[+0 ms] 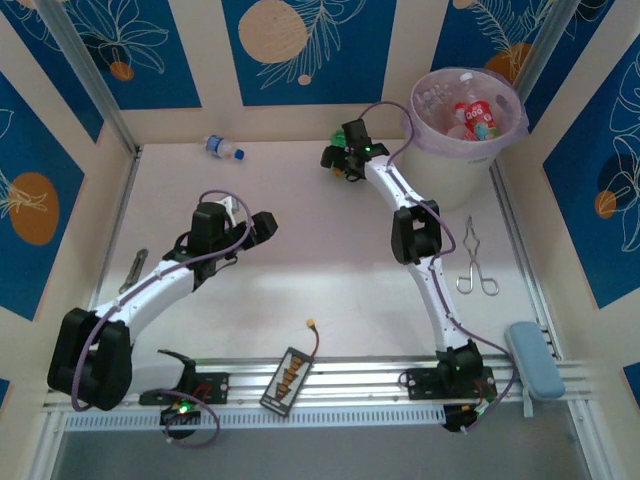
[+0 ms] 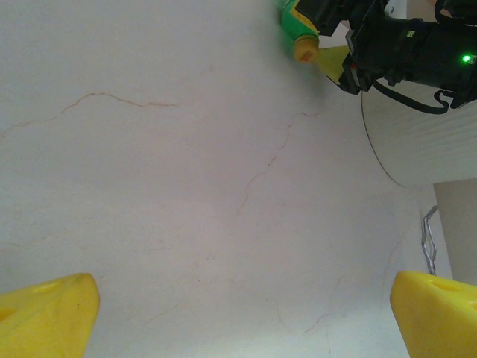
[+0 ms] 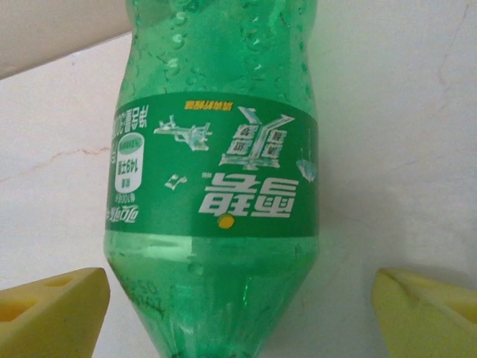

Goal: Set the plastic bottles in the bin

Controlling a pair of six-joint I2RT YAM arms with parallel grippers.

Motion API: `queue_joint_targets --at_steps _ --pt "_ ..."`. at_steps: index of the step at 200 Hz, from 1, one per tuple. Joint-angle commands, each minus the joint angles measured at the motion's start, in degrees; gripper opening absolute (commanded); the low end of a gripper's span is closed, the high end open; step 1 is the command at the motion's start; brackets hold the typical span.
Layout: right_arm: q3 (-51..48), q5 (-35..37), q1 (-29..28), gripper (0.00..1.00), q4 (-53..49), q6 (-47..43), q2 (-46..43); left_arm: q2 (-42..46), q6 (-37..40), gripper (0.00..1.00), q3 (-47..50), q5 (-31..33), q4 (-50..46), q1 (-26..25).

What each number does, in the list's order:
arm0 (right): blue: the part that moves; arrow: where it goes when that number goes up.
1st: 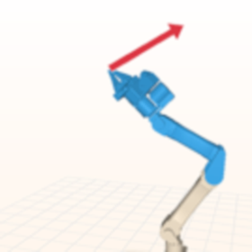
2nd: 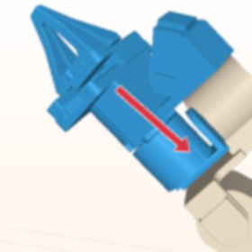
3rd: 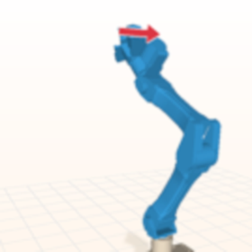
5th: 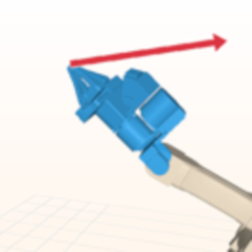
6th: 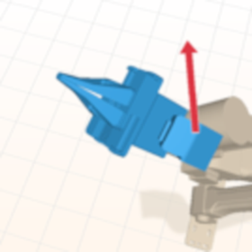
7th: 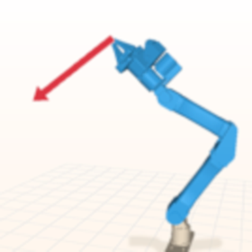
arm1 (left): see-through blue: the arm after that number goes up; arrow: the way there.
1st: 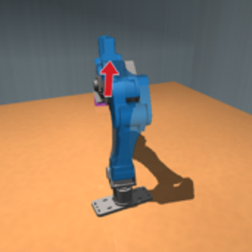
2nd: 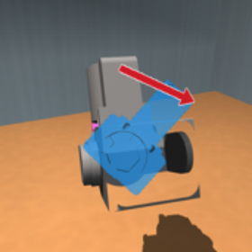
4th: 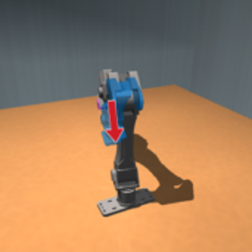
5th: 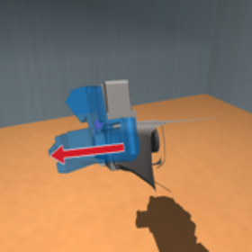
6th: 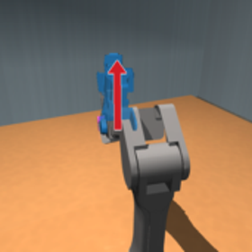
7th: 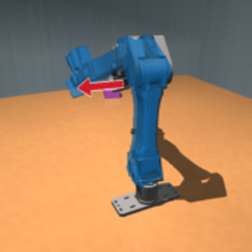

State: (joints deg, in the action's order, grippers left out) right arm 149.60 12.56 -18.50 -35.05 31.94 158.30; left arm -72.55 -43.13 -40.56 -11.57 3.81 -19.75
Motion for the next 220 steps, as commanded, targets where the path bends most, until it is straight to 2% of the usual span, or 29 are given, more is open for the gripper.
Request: queue_joint_targets --at_steps 1,34,88,174,220 --pt "1.9 -3.6 1.9 0.89 1.3 5.6 2.0 -0.5 -0.6 1.0 -0.7 -1.4 1.3 0.8" --pt "2.2 -5.0 2.2 0.81 1.9 7.1 2.6 -0.1 -0.4 1.0 -0.7 -1.1 1.1 0.8" --pt "1.9 -4.2 1.9 0.64 2.0 3.7 1.5 -0.5 -0.3 1.0 -0.8 -1.1 1.1 0.8" --pt "-7.6 1.5 -1.2 0.55 6.5 -3.7 -6.6 1.1 0.0 1.0 -0.8 -0.7 0.0 0.8" --pt "-17.2 3.8 -3.2 0.49 10.0 -7.0 -14.5 2.9 0.2 1.0 -0.8 -0.2 -1.2 0.8"
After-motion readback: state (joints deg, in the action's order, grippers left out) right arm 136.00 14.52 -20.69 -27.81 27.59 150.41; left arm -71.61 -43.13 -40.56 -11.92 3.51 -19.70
